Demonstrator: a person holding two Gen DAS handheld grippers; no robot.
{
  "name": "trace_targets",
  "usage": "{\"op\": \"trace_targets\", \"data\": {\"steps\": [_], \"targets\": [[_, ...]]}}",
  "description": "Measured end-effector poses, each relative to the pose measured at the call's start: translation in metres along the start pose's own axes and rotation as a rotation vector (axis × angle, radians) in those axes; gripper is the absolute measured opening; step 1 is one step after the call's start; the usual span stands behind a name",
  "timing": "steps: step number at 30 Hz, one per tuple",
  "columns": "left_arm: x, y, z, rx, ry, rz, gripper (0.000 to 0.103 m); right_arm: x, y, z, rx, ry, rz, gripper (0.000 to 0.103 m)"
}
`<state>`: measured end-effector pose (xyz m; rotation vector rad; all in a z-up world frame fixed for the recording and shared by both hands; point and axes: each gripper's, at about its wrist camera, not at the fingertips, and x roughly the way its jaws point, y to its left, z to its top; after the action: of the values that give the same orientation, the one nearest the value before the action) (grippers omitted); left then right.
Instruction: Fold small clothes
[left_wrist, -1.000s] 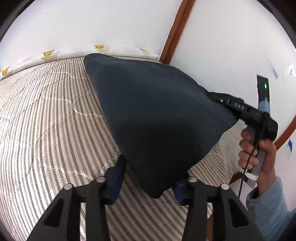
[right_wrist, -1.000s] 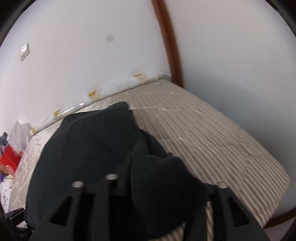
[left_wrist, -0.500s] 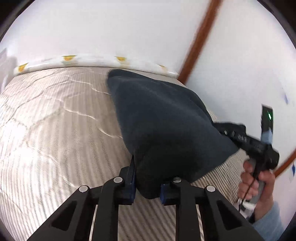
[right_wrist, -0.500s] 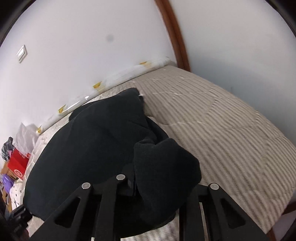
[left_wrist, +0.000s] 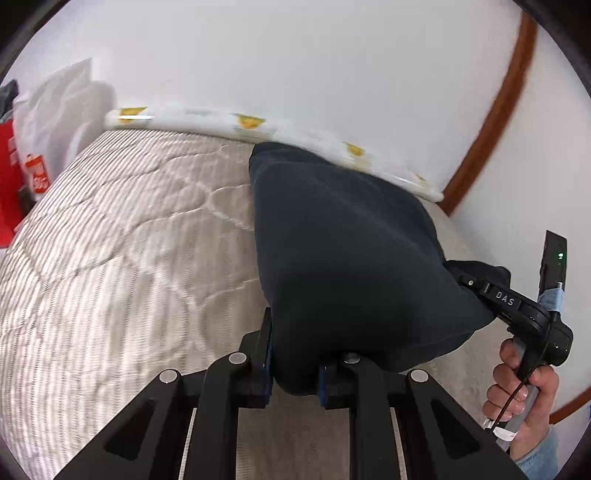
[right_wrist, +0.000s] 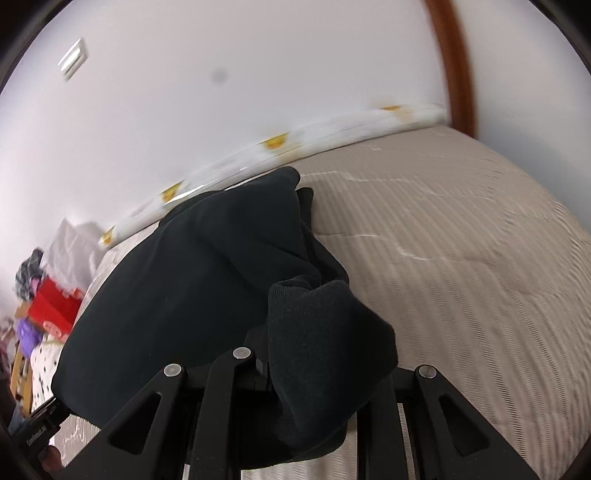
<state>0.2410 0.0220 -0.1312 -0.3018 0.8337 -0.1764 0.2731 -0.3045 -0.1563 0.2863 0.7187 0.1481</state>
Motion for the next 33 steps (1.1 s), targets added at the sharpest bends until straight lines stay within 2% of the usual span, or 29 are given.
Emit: {"op": "trace_targets", "data": {"steps": [4,7,9,12,16,21,23,27,33], "targets": [[-0.001,0.014,-0.015,-0.016,0.045,-0.025,0.016,-0.015,0.004,-0.010,-0.096,-0.029,0.052,0.019],[0.003,-0.001,-0.029,0.050,0.052,-0.016,0.016,-0.022,-0.014,-0.016,-0.065,-0.023,0.089,0.019],[0.003,-0.008,-0.033,0.084,0.050,0.006,0.016,-0.024,-0.018,-0.016,-0.047,0.001,0.080,0.021],[0.000,-0.007,-0.034,0.073,0.067,0.005,0.018,-0.039,-0.024,-0.017,-0.040,-0.006,0.077,0.028],[-0.013,0.002,-0.038,0.042,0.093,-0.043,0.020,-0.072,-0.030,-0.015,-0.052,-0.077,0.025,0.034],[-0.037,0.001,-0.050,0.049,0.074,-0.069,0.021,-0.074,-0.014,-0.007,-0.077,-0.138,0.054,0.034],[-0.048,-0.002,-0.049,0.062,0.050,-0.073,0.021,-0.058,-0.005,-0.009,-0.107,-0.116,0.045,0.034],[-0.063,-0.011,-0.037,0.099,-0.006,-0.031,0.026,-0.025,0.000,-0.025,-0.181,-0.032,-0.100,0.034],[-0.049,-0.026,-0.018,0.131,-0.016,-0.001,0.026,-0.035,-0.015,-0.025,-0.132,-0.008,-0.076,0.033]]}}
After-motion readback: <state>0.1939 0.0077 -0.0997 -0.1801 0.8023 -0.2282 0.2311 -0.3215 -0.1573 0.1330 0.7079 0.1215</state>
